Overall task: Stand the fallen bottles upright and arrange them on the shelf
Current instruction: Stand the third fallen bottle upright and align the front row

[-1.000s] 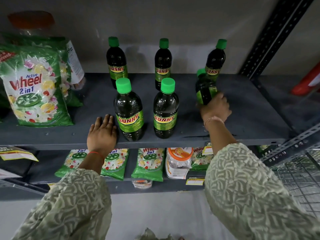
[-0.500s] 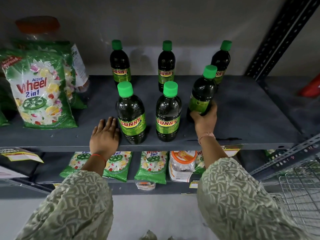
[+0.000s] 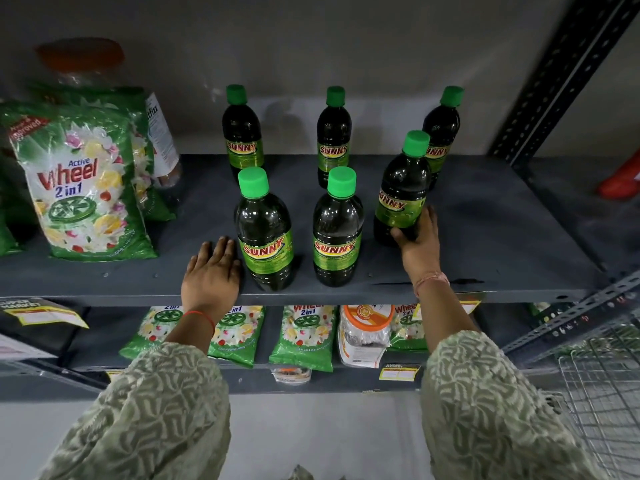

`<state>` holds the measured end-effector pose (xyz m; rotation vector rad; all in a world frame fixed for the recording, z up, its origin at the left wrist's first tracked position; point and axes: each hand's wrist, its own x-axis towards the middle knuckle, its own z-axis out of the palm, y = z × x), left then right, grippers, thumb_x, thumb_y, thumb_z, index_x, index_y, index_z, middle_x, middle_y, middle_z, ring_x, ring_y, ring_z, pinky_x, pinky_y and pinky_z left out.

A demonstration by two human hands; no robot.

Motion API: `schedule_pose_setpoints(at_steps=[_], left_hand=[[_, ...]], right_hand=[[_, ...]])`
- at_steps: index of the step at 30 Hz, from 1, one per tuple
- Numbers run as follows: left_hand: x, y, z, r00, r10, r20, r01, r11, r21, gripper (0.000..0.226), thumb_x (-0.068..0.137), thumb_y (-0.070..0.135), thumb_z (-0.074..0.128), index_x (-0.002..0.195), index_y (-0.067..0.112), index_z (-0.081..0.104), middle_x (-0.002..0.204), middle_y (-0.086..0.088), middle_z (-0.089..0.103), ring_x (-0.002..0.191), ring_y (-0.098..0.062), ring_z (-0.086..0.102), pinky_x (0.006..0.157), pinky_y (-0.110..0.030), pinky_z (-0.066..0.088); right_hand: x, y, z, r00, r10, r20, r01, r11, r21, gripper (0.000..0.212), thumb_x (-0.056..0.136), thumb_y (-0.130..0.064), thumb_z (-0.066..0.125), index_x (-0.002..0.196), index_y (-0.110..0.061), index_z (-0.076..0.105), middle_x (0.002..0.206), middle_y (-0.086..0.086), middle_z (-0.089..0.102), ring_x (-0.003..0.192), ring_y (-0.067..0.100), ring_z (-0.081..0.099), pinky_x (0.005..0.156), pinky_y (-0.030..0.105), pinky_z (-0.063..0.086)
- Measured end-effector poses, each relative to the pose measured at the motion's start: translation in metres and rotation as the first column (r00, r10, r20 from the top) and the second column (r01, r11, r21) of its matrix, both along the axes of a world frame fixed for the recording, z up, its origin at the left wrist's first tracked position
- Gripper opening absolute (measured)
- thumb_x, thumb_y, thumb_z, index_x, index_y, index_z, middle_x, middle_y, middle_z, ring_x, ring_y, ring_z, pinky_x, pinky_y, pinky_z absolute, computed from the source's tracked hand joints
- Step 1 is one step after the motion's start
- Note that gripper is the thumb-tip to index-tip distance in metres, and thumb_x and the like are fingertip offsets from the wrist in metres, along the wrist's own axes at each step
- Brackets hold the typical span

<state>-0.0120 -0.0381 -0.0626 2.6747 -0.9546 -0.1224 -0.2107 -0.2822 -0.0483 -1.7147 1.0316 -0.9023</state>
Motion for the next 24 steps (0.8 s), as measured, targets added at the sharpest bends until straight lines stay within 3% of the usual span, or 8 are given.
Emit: schedule_pose_setpoints(at_steps=[2, 6, 9, 12, 15, 17, 20, 24], left_hand=[[0.0, -0.001, 0.0, 1.0, -0.002, -0.003, 0.002, 1.0, 0.007, 0.05, 0.097, 0.029, 0.027, 0.145, 0.019, 0.02, 0.157, -0.001, 0.018, 0.146, -0.024, 0.011, 0.119, -0.038, 0.01], [-0.001, 0.0, -0.002, 1.0, -0.002, 0.0, 0.002, 1.0, 0.01, 0.05, 0.097, 0.029, 0.027, 0.145, 0.019, 0.02, 0.157, 0.0, 0.018, 0.146, -0.023, 0.01, 0.12, -0.038, 0.01], [0.0, 0.0, -0.002, 1.0, -0.002, -0.001, 0.002, 1.0, 0.01, 0.05, 0.097, 0.029, 0.027, 0.145, 0.019, 0.019, 0.157, 0.0, 0.017, 0.146, -0.023, 0.01, 0.12, -0.037, 0.01], [0.0, -0.001, -0.003, 1.0, -0.002, 0.002, 0.002, 1.0, 0.009, 0.05, 0.097, 0.029, 0.026, 0.145, 0.019, 0.02, 0.157, 0.0, 0.017, 0.146, -0.023, 0.01, 0.12, -0.037, 0.01], [0.001, -0.001, -0.003, 1.0, -0.005, 0.004, 0.005, 1.0, 0.003, 0.05, 0.097, 0.029, 0.026, 0.145, 0.019, 0.02, 0.157, 0.0, 0.018, 0.146, -0.023, 0.011, 0.12, -0.038, 0.011], [0.0, 0.0, -0.003, 1.0, -0.003, 0.005, 0.003, 1.0, -0.002, 0.05, 0.097, 0.029, 0.027, 0.145, 0.019, 0.021, 0.157, 0.0, 0.018, 0.146, -0.023, 0.011, 0.12, -0.039, 0.011], [0.001, 0.0, -0.004, 1.0, -0.007, 0.009, 0.007, 1.0, 0.011, 0.05, 0.097, 0.03, 0.027, 0.145, 0.02, 0.02, 0.157, 0.001, 0.018, 0.146, -0.023, 0.011, 0.12, -0.038, 0.012], [0.001, 0.0, -0.003, 1.0, -0.015, 0.003, 0.015, 1.0, 0.023, 0.05, 0.097, 0.03, 0.026, 0.146, 0.019, 0.018, 0.158, 0.0, 0.016, 0.146, -0.024, 0.01, 0.12, -0.038, 0.011]], right_hand=[[0.001, 0.001, 0.0, 0.993, -0.031, -0.118, 0.024, 0.998, -0.064, 0.085, 0.081, -0.017, 0.066, 0.145, -0.011, 0.011, 0.154, 0.018, 0.008, 0.141, 0.034, 0.01, 0.115, 0.042, 0.012], [0.014, 0.012, 0.007, 0.968, -0.167, -0.189, 0.153, 0.984, -0.09, 0.113, 0.059, -0.031, 0.084, 0.144, -0.013, 0.011, 0.144, 0.02, 0.024, 0.132, 0.039, 0.026, 0.107, 0.054, 0.025], [0.015, 0.01, 0.006, 0.985, -0.174, -0.017, 0.174, 0.984, -0.038, 0.089, 0.06, -0.014, 0.082, 0.133, -0.007, 0.031, 0.133, 0.018, 0.044, 0.124, 0.033, 0.043, 0.1, 0.036, 0.038], [0.003, 0.0, 0.004, 0.998, -0.022, -0.063, 0.024, 0.999, 0.03, 0.071, 0.071, -0.004, 0.073, 0.132, -0.007, 0.035, 0.131, 0.012, 0.051, 0.12, 0.021, 0.046, 0.094, 0.022, 0.034], [0.003, -0.014, 0.002, 0.984, 0.095, -0.153, -0.084, 0.994, 0.076, 0.098, 0.072, -0.013, 0.075, 0.145, -0.01, 0.01, 0.154, 0.01, 0.021, 0.142, 0.025, 0.016, 0.117, 0.043, 0.017], [0.01, -0.007, 0.003, 0.971, 0.05, -0.234, -0.041, 0.998, 0.044, 0.117, 0.065, -0.024, 0.081, 0.144, -0.007, -0.003, 0.157, 0.013, 0.003, 0.144, 0.027, 0.002, 0.119, 0.043, 0.006], [0.02, 0.013, 0.001, 0.962, -0.182, -0.203, 0.167, 0.982, -0.088, 0.104, 0.059, -0.027, 0.084, 0.139, 0.0, 0.023, 0.143, 0.023, 0.032, 0.134, 0.036, 0.026, 0.113, 0.042, 0.02], [0.013, 0.023, -0.004, 0.952, -0.207, -0.225, 0.181, 0.975, -0.131, 0.083, 0.06, -0.028, 0.082, 0.126, 0.003, 0.042, 0.125, 0.024, 0.053, 0.119, 0.038, 0.044, 0.101, 0.047, 0.037]])
